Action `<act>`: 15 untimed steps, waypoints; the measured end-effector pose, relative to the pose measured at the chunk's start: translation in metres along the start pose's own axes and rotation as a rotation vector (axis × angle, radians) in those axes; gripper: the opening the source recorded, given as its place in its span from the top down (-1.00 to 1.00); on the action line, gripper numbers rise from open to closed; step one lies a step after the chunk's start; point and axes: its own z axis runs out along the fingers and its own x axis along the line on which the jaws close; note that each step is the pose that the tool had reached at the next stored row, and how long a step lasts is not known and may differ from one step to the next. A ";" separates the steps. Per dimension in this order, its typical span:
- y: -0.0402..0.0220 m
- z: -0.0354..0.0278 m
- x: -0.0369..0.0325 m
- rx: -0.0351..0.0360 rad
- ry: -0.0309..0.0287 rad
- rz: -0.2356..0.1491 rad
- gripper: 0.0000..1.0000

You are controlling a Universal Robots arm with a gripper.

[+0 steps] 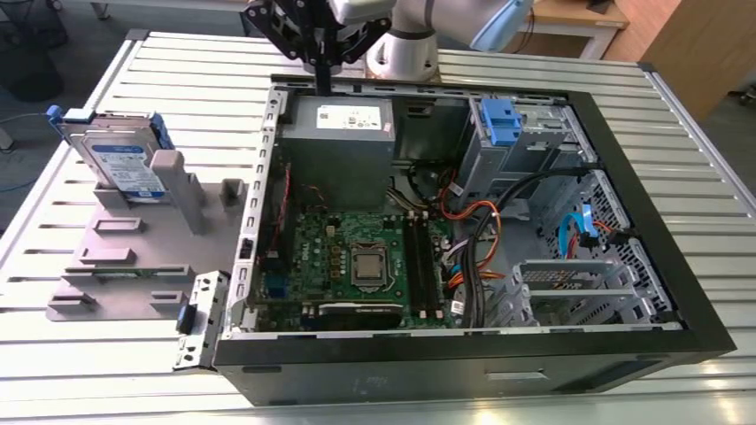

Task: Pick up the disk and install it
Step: 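Reach for the disk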

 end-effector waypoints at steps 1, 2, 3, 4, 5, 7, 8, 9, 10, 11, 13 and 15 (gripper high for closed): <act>-0.0001 0.0000 0.0015 0.0000 -0.0001 0.000 0.79; -0.0002 -0.0001 0.0029 0.0000 0.0000 0.000 0.79; -0.0003 -0.0001 0.0044 0.0000 0.0000 0.000 0.79; -0.0004 -0.0002 0.0060 0.0000 0.0000 0.000 0.79; -0.0006 -0.0002 0.0077 -0.0001 -0.0001 0.000 0.79; -0.0009 -0.0003 0.0114 0.0000 0.0000 0.000 0.79; -0.0010 -0.0003 0.0133 0.0000 0.0000 0.000 0.79; -0.0012 -0.0004 0.0153 0.0000 0.0000 0.000 0.79; -0.0013 -0.0005 0.0172 0.0001 0.0000 0.000 0.79; -0.0015 -0.0005 0.0192 0.0000 0.0000 0.000 0.79; -0.0017 -0.0006 0.0232 0.0000 0.0000 0.000 0.79; -0.0020 -0.0007 0.0269 0.0000 0.0000 0.000 0.79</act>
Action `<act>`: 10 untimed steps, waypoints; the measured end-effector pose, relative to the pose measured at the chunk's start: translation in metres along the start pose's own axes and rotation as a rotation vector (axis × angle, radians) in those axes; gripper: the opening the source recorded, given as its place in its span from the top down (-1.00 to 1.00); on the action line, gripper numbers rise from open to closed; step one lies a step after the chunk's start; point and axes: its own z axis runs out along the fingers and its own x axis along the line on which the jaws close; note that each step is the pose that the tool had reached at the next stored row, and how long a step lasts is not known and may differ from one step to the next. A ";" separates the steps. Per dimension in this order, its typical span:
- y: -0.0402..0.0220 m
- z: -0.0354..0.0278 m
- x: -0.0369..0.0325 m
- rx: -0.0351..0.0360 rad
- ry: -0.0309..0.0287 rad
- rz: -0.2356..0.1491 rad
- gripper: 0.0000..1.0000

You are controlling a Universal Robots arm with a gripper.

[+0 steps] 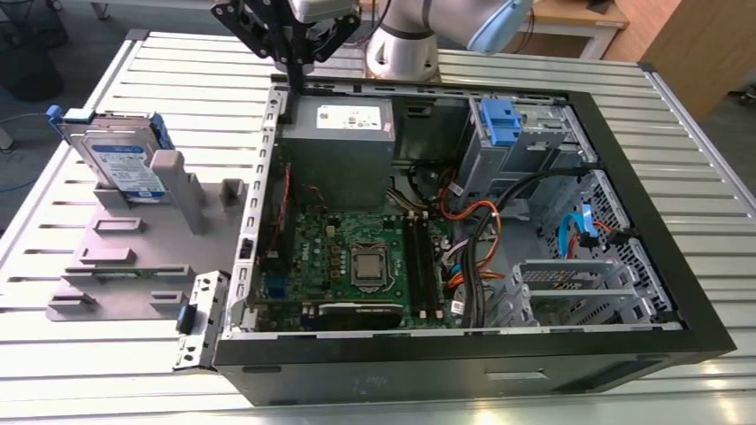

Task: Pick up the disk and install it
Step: 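Reach for the disk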

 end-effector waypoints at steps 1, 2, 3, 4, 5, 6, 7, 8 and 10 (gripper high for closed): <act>-0.0001 0.0000 0.0016 0.0000 0.0000 0.000 0.79; -0.0002 -0.0001 0.0030 0.0000 0.0000 0.000 0.79; -0.0003 -0.0001 0.0038 0.0001 0.0000 0.000 0.79; -0.0003 -0.0001 0.0041 0.0000 -0.0001 0.000 0.79; -0.0003 -0.0001 0.0041 0.0000 -0.0001 0.000 0.79; -0.0003 -0.0001 0.0043 0.0000 0.0000 0.000 0.79; -0.0003 -0.0001 0.0044 0.0000 -0.0001 0.000 0.79; -0.0003 -0.0001 0.0044 0.0000 -0.0001 0.000 0.79; -0.0004 -0.0001 0.0048 0.0000 -0.0001 0.000 0.79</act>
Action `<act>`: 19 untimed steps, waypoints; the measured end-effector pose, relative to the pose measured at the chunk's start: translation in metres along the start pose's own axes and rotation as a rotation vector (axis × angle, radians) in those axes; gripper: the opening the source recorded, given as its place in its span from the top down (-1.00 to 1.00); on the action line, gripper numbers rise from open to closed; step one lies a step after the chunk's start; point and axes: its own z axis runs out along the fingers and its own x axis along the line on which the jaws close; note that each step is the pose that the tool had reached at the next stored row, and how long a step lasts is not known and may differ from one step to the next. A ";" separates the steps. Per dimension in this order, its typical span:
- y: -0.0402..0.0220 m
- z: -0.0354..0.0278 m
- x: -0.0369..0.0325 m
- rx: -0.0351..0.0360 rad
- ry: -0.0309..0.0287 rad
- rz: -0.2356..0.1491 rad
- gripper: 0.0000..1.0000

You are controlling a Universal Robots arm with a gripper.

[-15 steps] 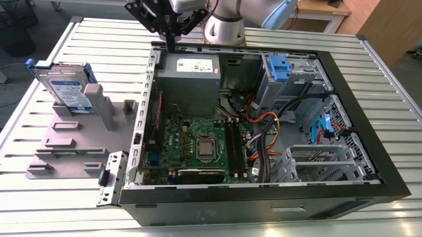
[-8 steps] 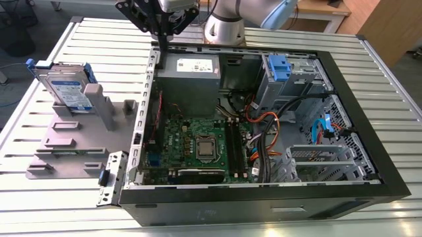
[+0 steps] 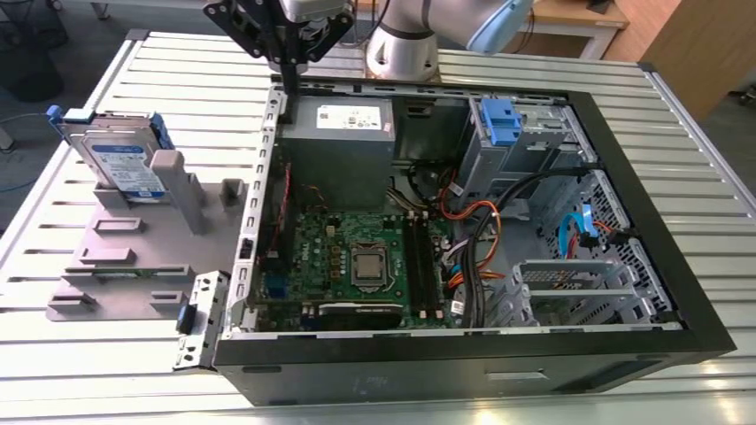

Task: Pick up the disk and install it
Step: 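Reach for the disk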

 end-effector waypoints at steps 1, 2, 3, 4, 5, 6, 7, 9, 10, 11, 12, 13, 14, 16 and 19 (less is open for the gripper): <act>0.0000 0.0000 0.0003 0.0000 0.0000 0.000 0.79; 0.0000 0.0000 0.0005 0.0000 0.0000 0.000 0.79; -0.0001 0.0000 0.0009 0.0000 0.0000 0.000 0.79; -0.0001 -0.0001 0.0013 0.0000 0.0000 0.000 0.79; -0.0001 0.0000 0.0016 0.0000 0.0000 0.000 0.79; -0.0001 0.0000 0.0019 0.0000 0.0000 0.000 0.79; -0.0002 -0.0001 0.0022 0.0001 0.0001 0.000 0.79; -0.0002 -0.0001 0.0029 0.0000 0.0000 0.000 0.79; -0.0003 -0.0001 0.0034 0.0000 0.0000 0.000 0.79; -0.0004 -0.0002 0.0043 0.0000 0.0000 0.000 0.79; -0.0004 -0.0002 0.0051 0.0000 0.0000 0.000 0.79; -0.0004 -0.0002 0.0057 0.0000 0.0000 0.000 0.79; -0.0005 -0.0002 0.0063 0.0000 0.0000 0.000 0.79; -0.0006 -0.0002 0.0077 0.0000 0.0000 0.000 0.79; -0.0007 -0.0002 0.0100 -0.0001 0.0000 0.000 0.79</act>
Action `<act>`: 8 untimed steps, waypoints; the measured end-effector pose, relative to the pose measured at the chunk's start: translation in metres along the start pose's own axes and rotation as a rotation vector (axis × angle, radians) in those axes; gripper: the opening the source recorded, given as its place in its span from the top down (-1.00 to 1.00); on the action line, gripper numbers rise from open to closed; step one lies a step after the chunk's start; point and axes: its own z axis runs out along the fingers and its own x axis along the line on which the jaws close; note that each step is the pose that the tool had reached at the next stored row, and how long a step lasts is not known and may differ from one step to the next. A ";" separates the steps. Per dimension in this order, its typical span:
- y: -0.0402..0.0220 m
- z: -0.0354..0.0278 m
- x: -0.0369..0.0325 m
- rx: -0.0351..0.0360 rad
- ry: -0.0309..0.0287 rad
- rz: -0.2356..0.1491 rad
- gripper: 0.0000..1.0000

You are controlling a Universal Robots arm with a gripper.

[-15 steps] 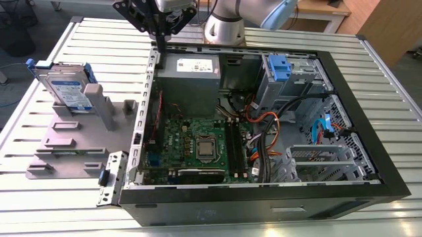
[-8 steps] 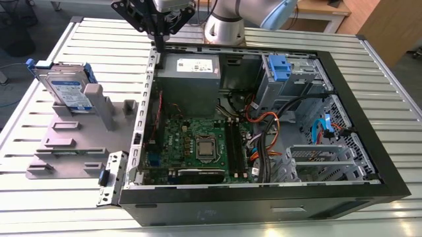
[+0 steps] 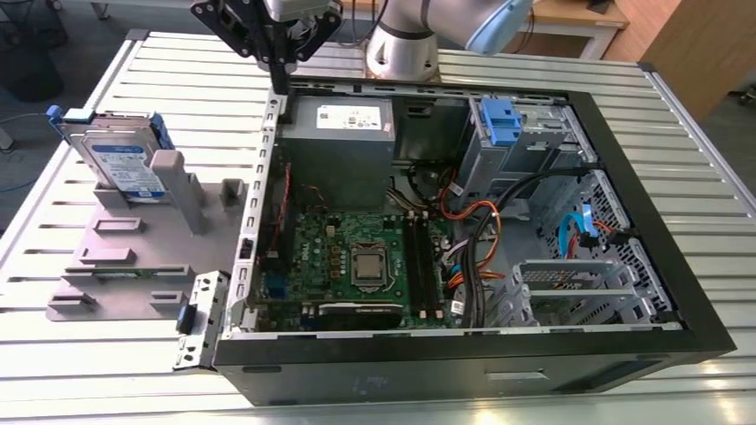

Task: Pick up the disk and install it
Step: 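Reach for the disk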

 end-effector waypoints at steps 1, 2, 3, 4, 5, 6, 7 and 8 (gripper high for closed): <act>-0.0001 -0.0001 0.0007 0.0001 0.0000 0.000 0.79; -0.0001 -0.0001 0.0014 0.0001 0.0000 0.000 0.79; -0.0002 -0.0001 0.0022 0.0001 0.0000 0.000 0.79; -0.0002 -0.0001 0.0029 0.0001 0.0001 0.000 0.79; -0.0003 -0.0001 0.0035 0.0001 0.0000 0.000 0.79; -0.0003 -0.0001 0.0040 0.0001 0.0000 0.000 0.79; -0.0003 -0.0001 0.0045 0.0001 0.0000 0.000 0.79; -0.0004 -0.0002 0.0050 0.0001 0.0000 0.000 0.79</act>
